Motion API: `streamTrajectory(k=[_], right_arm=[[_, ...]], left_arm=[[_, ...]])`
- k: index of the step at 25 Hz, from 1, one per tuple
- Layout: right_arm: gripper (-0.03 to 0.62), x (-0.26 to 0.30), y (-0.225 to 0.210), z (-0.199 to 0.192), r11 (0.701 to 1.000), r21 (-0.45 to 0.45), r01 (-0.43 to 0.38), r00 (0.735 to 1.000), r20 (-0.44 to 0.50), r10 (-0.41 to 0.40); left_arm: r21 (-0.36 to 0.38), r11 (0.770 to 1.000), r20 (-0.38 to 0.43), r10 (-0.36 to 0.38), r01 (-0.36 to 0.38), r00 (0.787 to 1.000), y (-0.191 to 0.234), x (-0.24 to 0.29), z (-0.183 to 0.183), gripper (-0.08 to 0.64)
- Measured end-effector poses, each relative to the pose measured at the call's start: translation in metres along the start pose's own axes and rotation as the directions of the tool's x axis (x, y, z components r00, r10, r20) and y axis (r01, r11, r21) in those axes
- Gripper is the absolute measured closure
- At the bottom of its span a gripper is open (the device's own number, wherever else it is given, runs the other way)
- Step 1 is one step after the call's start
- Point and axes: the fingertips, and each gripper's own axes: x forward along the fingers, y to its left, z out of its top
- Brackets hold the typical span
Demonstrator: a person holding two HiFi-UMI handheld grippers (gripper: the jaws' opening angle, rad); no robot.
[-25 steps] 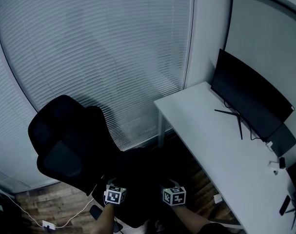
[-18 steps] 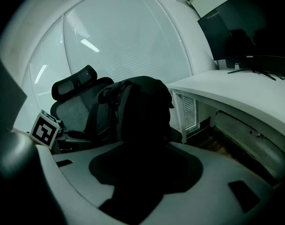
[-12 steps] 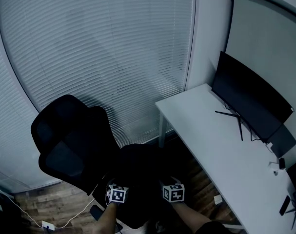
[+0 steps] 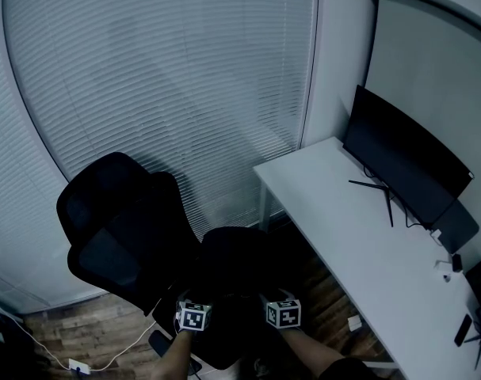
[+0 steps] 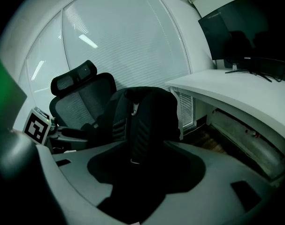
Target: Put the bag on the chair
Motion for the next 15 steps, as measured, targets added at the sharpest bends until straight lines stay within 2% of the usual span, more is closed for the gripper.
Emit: streamTrajectory(k=[11,15], right_arm=[[0.383,-0.033,0.022,0.009,1.0,0.01,0.0,0.999,0.05,0.0],[0.385,-0.056,0.037,0.016,1.0,0.002,-0.01,0.996,0.088,0.009]], left_arm=[[-0.001,1.0,0.098,0.016,-0.016,0.995,-0.004,-0.042,0.018,0.221],[0.021,1.0,0.15,0.006,-0.009,0.989,-0.013,-0.066,0.025,0.286]])
